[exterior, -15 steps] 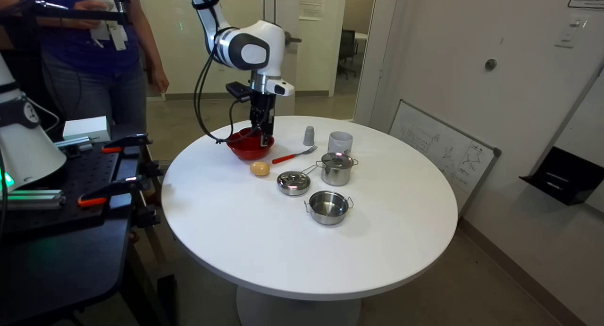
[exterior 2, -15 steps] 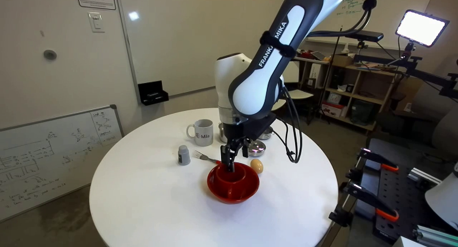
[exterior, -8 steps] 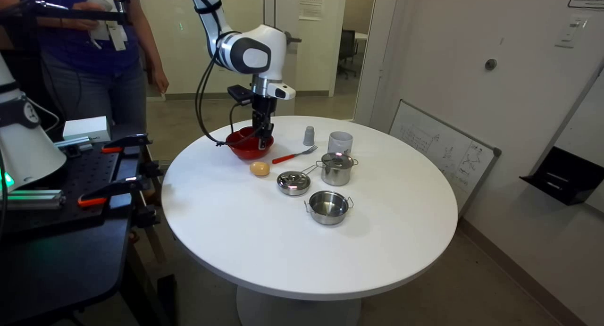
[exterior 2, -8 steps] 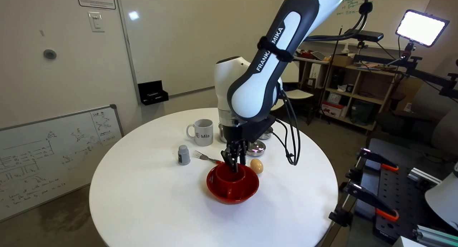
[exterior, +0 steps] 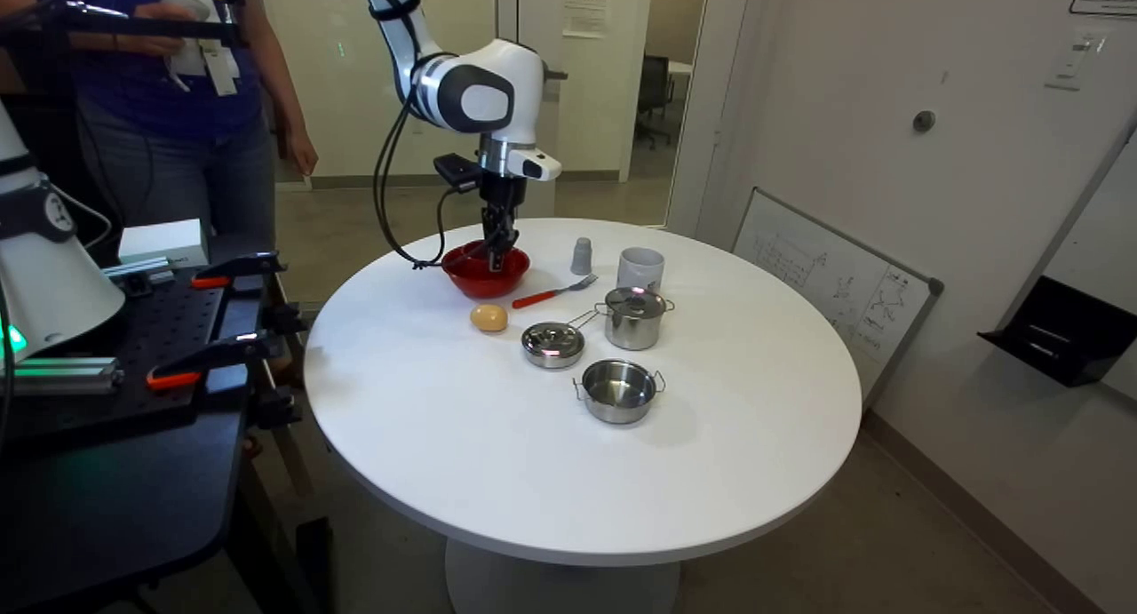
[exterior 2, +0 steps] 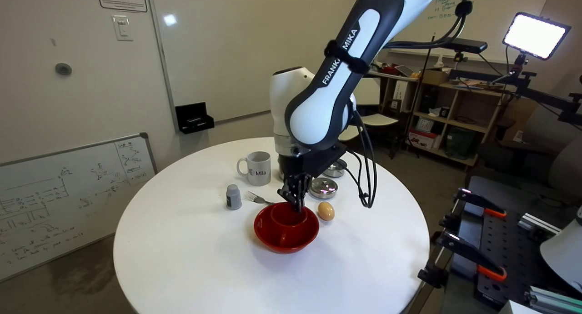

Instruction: Pick the cup in the bowl and put it on the table

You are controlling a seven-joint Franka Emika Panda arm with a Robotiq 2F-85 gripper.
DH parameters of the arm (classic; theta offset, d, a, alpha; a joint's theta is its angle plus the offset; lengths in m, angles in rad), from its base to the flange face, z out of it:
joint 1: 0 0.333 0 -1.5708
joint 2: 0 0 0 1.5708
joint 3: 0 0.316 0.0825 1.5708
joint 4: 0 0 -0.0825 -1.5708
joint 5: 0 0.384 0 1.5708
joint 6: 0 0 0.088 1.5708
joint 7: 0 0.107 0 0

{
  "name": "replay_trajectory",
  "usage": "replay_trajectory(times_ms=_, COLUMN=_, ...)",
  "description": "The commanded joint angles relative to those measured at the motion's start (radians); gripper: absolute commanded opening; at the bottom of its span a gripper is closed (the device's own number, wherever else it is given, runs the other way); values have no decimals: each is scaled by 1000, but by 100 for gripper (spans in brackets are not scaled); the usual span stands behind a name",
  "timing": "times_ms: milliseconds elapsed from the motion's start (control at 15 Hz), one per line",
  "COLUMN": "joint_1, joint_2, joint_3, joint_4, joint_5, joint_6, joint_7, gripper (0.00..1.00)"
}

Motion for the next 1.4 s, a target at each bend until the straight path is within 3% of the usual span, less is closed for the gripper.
replay_trajectory(times_ms=0, joint_1=3, joint_2=22, joint_3=-4, joint_4=21, joint_5=7, joint_6=-11, joint_7=17, gripper=2)
replay_trajectory(times_ms=533, joint_1=-50, joint_2=-34, joint_3=46, joint_4=-17, joint_5=47, joint_6=22, joint_7=-41, gripper=2)
replay_trajectory(times_ms=1133, joint_1=-80, joint_2=-304, joint_3=71, joint_4=-146, joint_5=49, joint_6=-11, joint_7=-78, gripper=2)
replay_trajectory(times_ms=1333, joint_1=-77, joint_2=-410, joint_3=42, joint_4=-231, joint_5=41, joint_6=-1, joint_7=-25, gripper=2)
